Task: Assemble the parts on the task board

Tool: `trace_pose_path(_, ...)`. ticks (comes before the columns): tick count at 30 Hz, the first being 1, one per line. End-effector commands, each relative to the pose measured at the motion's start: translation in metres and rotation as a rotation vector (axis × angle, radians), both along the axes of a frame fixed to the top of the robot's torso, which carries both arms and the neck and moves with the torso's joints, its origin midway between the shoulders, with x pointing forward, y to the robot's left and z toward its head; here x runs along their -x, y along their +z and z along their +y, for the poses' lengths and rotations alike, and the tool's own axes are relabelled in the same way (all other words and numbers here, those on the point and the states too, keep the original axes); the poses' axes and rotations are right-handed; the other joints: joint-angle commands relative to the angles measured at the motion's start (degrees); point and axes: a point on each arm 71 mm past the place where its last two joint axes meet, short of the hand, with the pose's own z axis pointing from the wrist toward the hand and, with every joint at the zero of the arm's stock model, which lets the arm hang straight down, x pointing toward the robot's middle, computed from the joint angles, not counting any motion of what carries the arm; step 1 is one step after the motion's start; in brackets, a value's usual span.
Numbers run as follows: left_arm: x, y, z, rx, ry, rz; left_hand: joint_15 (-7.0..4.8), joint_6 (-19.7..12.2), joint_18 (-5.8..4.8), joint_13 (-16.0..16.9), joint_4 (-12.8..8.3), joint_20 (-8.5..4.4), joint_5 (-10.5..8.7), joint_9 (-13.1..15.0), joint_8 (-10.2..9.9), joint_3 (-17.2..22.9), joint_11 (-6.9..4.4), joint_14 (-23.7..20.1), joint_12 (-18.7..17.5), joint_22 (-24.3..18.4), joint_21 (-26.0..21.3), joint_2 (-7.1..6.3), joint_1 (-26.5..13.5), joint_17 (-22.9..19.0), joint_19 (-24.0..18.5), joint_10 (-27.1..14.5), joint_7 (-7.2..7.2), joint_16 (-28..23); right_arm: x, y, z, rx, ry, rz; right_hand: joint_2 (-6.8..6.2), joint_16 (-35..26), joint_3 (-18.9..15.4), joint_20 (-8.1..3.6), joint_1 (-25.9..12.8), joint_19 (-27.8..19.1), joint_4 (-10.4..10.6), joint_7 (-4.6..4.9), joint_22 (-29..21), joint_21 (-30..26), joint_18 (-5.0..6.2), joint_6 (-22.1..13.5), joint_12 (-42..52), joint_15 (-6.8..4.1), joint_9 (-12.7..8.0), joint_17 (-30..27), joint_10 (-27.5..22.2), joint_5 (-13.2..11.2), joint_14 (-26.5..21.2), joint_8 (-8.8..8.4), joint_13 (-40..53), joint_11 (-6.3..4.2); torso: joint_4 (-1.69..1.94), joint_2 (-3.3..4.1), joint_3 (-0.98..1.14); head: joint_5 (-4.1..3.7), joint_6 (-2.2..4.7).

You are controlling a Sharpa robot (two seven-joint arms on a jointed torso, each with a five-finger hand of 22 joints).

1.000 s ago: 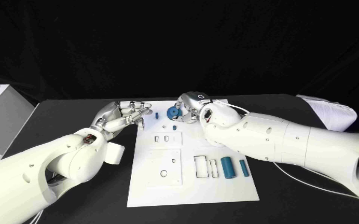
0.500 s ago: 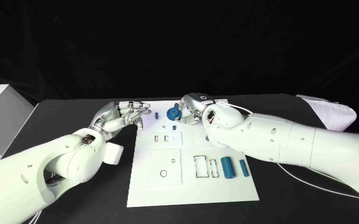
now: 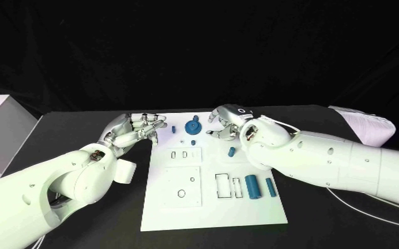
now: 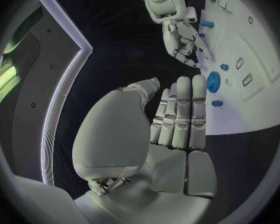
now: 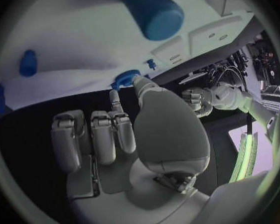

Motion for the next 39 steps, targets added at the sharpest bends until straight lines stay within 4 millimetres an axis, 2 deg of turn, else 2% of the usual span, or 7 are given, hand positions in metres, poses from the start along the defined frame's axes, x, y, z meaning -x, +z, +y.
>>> trace_pose_path(1,0.0,0.001,0.0,0.004,-0.009,-0.01,-0.12,-0.35,0.85,0.05,-0.15,-0.02,-0.22,0.08,-0.29,0.29,-0.03,-0.35,-0.13,0.05,0.19,0.06,-0.54,0.01,-0.54,-0.38,-0.1,0.38,0.003,0.016,-0.015,-0.153,0.078,-0.027,-0.42,0.24,0.81,0.0,1.58,5.89,-0.26,0.08,15.08,0.13,-0.83,0.18,0.12,0.18,0.05,15.09,6.09,-0.88,5.96,-0.42,15.07,0.09,-0.22,-0.18,0.04,-0.07,0.23)
trace_pose_path(11,-0.002,-0.001,0.0,0.006,-0.01,-0.01,-0.1,-0.36,0.85,0.06,-0.17,0.0,-0.23,0.1,-0.29,0.28,-0.04,-0.4,-0.1,0.07,0.22,0.01,-0.58,0.0,-0.59,-0.37,-0.13,0.37,0.002,0.031,-0.092,-0.237,0.108,0.064,-2.29,0.21,2.22,-0.02,7.01,5.89,-2.75,0.12,15.08,0.13,-0.83,0.54,-0.41,0.08,0.13,14.95,5.5,-1.24,5.93,-1.02,14.51,0.16,-0.52,-0.91,0.21,-0.8,0.14)
trace_pose_path(14,-0.002,-0.001,-0.001,0.006,-0.011,-0.01,-0.09,-0.36,0.84,0.07,-0.17,0.01,-0.23,0.11,-0.28,0.27,-0.04,-0.44,-0.09,0.07,0.22,-0.01,-0.6,-0.01,-0.62,-0.35,-0.15,0.36,0.0,0.028,-0.117,-0.193,0.078,0.088,-2.97,0.2,3.33,-0.82,8.61,5.89,-3.53,-1.01,15.08,0.13,-0.83,0.06,-0.42,-0.98,-0.04,14.91,5.49,2.55,5.92,-1.75,14.5,-0.77,-0.63,-0.99,0.25,-0.9,0.07)
trace_pose_path(19,-0.003,-0.001,-0.001,0.007,-0.01,-0.009,-0.09,-0.36,0.84,0.07,-0.17,0.01,-0.23,0.11,-0.28,0.27,-0.04,-0.44,-0.09,0.07,0.22,-0.01,-0.6,-0.01,-0.62,-0.35,-0.15,0.36,-0.003,0.022,-0.146,-0.139,0.028,0.125,-3.16,0.24,3.46,-0.99,8.73,5.89,-3.61,-1.05,15.08,0.13,-0.83,0.14,-0.38,-1.15,-0.03,15.09,5.54,2.65,5.96,-1.79,14.54,-0.83,-0.73,-1.1,0.37,-1.07,-0.14)
trace_pose_path(26,-0.003,-0.002,-0.001,0.007,-0.012,-0.007,-0.09,-0.36,0.84,0.07,-0.17,0.01,-0.23,0.11,-0.28,0.27,-0.04,-0.44,-0.09,0.07,0.22,-0.01,-0.6,-0.01,-0.62,-0.35,-0.15,0.36,-0.006,0.009,-0.164,-0.09,-0.028,0.142,-3.41,0.24,3.47,-1.12,8.58,5.89,-3.52,-0.75,15.08,0.13,-0.83,-0.29,-0.38,-1.1,-0.12,15.09,5.55,2.31,5.96,-2.17,14.55,-0.69,-0.89,-1.07,0.57,-1.07,-0.37)
trace_pose_path(33,-0.003,-0.003,-0.002,0.008,-0.014,-0.005,-0.09,-0.36,0.84,0.07,-0.17,0.01,-0.23,0.11,-0.28,0.27,-0.04,-0.44,-0.09,0.07,0.22,-0.01,-0.6,-0.01,-0.62,-0.35,-0.15,0.36,-0.011,-0.001,-0.166,-0.066,-0.061,0.147,-3.45,0.24,3.47,-1.06,8.38,5.89,-3.37,-0.51,15.08,0.13,-0.83,-0.66,-0.3,-0.9,-0.2,15.09,5.63,2.03,5.96,-2.5,14.63,-0.52,-0.61,-1.07,0.37,-1.29,-0.45)
trace_pose_path(39,-0.003,-0.004,-0.001,0.008,-0.014,-0.004,-0.09,-0.36,0.84,0.07,-0.17,0.01,-0.23,0.11,-0.28,0.27,-0.04,-0.44,-0.09,0.07,0.22,-0.01,-0.6,-0.01,-0.62,-0.35,-0.15,0.36,-0.015,-0.007,-0.162,-0.058,-0.077,0.145,-3.35,0.24,3.5,-0.98,8.23,5.89,-3.24,-0.37,15.08,0.13,-0.83,-0.74,-0.26,-0.76,-0.21,15.09,5.67,1.86,5.96,-2.62,14.67,-0.4,-0.74,-1.05,0.34,-1.2,-0.72)
